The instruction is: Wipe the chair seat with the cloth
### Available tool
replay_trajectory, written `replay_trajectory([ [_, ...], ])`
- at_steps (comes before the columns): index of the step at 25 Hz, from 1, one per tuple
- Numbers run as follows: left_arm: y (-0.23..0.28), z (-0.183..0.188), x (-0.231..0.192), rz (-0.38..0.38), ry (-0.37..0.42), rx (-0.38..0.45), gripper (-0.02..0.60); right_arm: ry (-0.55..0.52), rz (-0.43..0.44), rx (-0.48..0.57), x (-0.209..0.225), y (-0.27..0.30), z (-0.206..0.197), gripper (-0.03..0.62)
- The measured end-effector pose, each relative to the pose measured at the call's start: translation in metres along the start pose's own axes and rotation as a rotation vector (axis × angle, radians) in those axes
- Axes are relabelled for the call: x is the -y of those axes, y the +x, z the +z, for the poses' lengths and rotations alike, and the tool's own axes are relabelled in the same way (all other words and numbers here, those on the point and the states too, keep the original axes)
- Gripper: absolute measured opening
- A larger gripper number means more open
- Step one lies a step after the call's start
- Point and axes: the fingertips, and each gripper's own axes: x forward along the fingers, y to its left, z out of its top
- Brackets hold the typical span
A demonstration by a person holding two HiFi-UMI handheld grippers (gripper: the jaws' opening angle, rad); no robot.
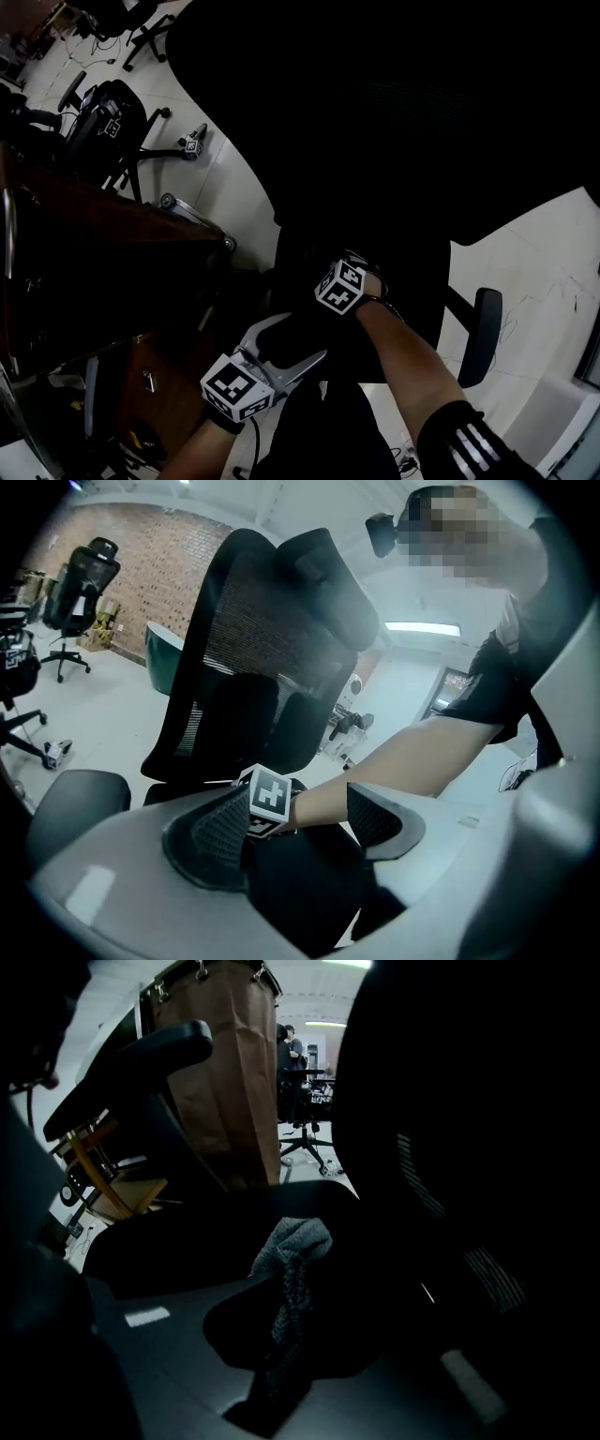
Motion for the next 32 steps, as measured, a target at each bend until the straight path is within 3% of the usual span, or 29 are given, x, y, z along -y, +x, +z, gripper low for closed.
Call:
replay_trajectory([
  [10, 0.037, 0.004, 0.037, -0.092, 0.038, -0.033, 0.348, 0.043, -0.162, -0.257, 0.075, -0.087, -0.180, 0.049],
  [14, 0.045, 0.010, 0.045, -0.117, 0.056, -0.031, 0.348, 0.188, -0.215, -0.299, 0.097, -0.121, -0.220, 0.048],
  [19, 0.045, 0.014, 0.050, -0.124, 0.077, -0.032, 0.348, 0.248, -0.247, -0.326, 0.106, -0.139, -0.240, 0.049],
  [23, 0.034, 0.012, 0.047, -0.109, 0.074, -0.016, 0.348, 0.347, -0.262, -0.203, 0.106, -0.144, -0.209, 0.049],
  [27, 0.012, 0.009, 0.036, -0.062, 0.056, -0.005, 0.348, 0.390, -0.152, 0.005, 0.064, -0.124, -0.122, 0.049],
  [32, -0.015, 0.005, 0.016, 0.006, 0.039, 0.013, 0.348, 0.258, -0.027, 0.090, -0.003, -0.071, -0.021, 0.049],
])
